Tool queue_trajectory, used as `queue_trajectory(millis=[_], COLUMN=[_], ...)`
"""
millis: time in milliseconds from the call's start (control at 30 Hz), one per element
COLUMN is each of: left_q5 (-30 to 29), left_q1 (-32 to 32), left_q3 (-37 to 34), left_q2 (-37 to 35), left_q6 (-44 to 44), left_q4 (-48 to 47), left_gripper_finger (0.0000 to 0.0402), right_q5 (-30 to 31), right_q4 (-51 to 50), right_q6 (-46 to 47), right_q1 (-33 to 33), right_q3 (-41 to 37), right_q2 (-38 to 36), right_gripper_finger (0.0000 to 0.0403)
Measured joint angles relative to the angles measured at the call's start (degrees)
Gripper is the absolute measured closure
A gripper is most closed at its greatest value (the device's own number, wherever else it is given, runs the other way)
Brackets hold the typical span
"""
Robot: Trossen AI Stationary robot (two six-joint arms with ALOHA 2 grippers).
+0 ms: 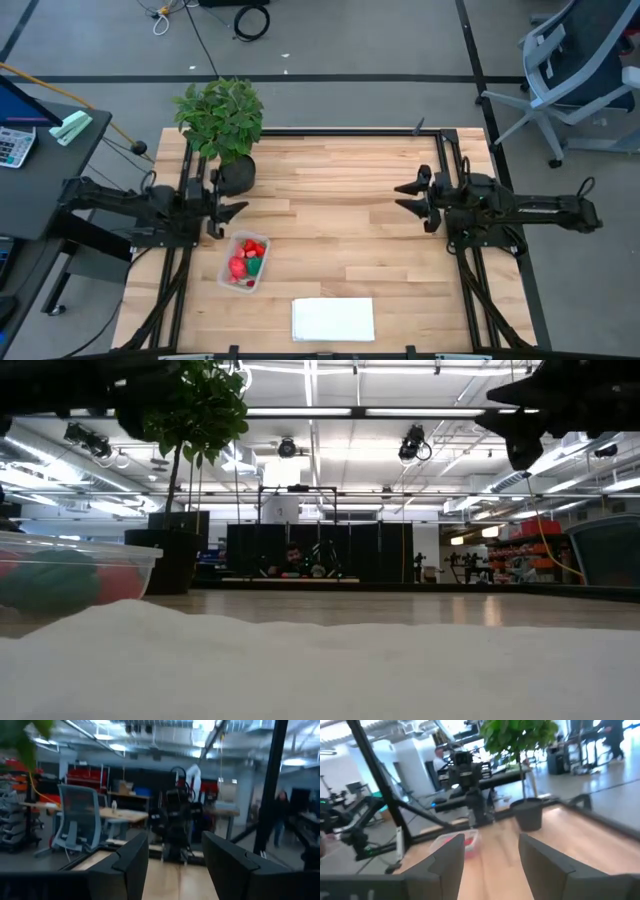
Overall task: Pick and placing Produce into tupperware
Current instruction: Return to Home Position
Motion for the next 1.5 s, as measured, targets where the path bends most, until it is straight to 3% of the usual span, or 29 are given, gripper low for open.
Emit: queue_trajectory(millis=[100, 400, 567, 1500], left_q5=[0.0, -0.1, -1.1, -1.2], left_q1=[0.8, 3.3, 4.8, 5.5], left_q3=[-4.7, -6.4, -6.5, -6.5], left_q2=[0.0, 0.0, 0.0, 0.0], left_q6=[-0.1, -2.4, -5.8, -5.8], left_q4=[5.5, 1.5, -6.4, -11.5], left_gripper_finger=[0.0213, 0.0208, 0.0215, 0.0207], right_q5=[-2.4, 1.7, 0.5, 1.0], right_q4=[-0.1, 5.3, 4.4, -3.4], right_q6=[2.5, 4.5, 3.5, 2.0], right_q1=[-0.3, -0.7, -0.9, -0.7], right_q3=[-1.6, -9.3, -9.4, -9.4], right_q2=[0.0, 0.1, 0.0, 0.0], right_gripper_finger=[0.0208, 0.0208, 0.0208, 0.0208])
